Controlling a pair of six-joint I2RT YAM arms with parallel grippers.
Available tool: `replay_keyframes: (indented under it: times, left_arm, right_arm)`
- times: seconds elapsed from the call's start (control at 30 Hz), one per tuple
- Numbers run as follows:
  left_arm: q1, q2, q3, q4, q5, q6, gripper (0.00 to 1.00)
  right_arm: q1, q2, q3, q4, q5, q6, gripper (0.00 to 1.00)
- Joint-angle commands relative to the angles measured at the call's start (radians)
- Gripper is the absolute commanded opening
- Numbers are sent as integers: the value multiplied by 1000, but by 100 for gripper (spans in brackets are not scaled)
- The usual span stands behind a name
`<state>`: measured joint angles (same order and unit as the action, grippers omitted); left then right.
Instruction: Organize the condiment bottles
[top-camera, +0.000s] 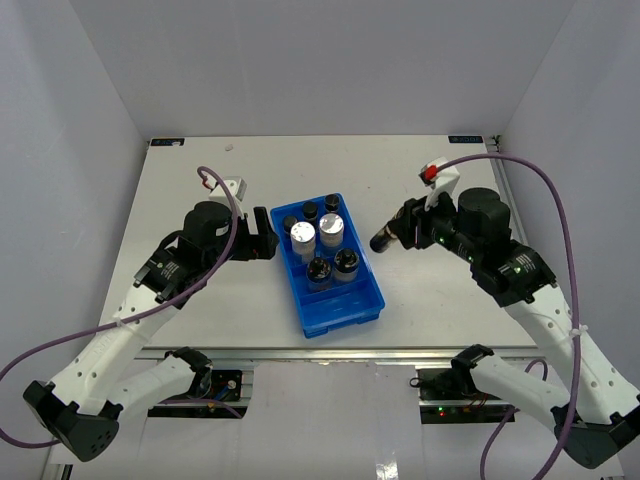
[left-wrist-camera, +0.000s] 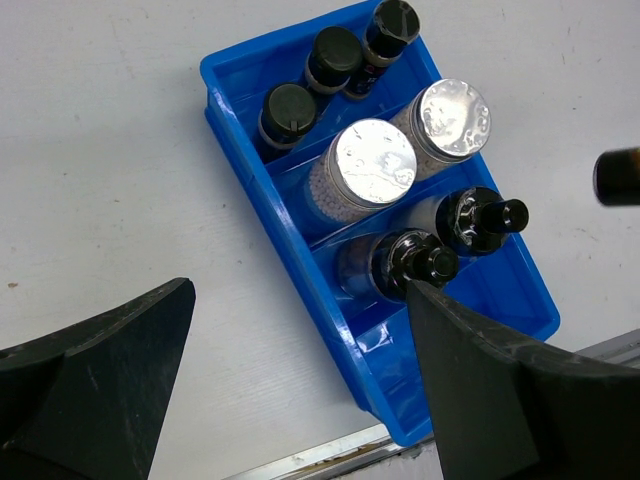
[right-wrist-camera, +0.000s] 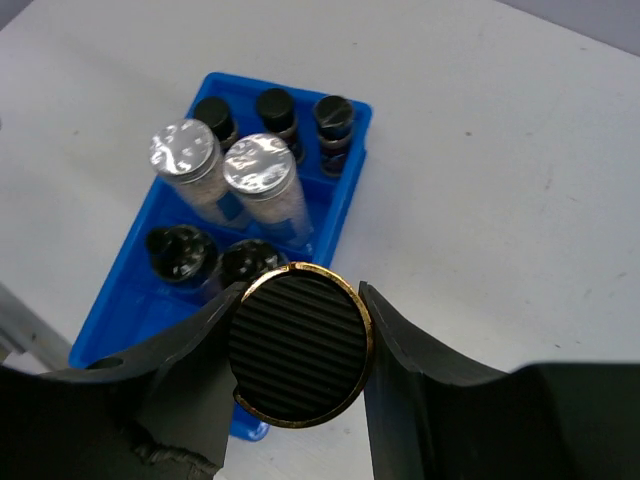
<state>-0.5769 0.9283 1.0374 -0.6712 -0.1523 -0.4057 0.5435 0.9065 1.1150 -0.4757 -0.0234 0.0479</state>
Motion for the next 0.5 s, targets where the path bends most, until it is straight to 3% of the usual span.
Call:
replay_keyframes:
  times: [0.0, 0.2, 0.47]
  left_arm:
    - [5, 5, 40, 18, 27, -19, 98]
    - [6, 6, 54, 24, 42, -33, 98]
    - [5, 17, 62, 23, 38, -33, 98]
  right_arm:
    - [85, -41, 35, -63, -112, 1, 8]
    - [227, -45, -24, -12, -151, 18, 8]
    - [428, 1, -37, 0, 5, 40, 8]
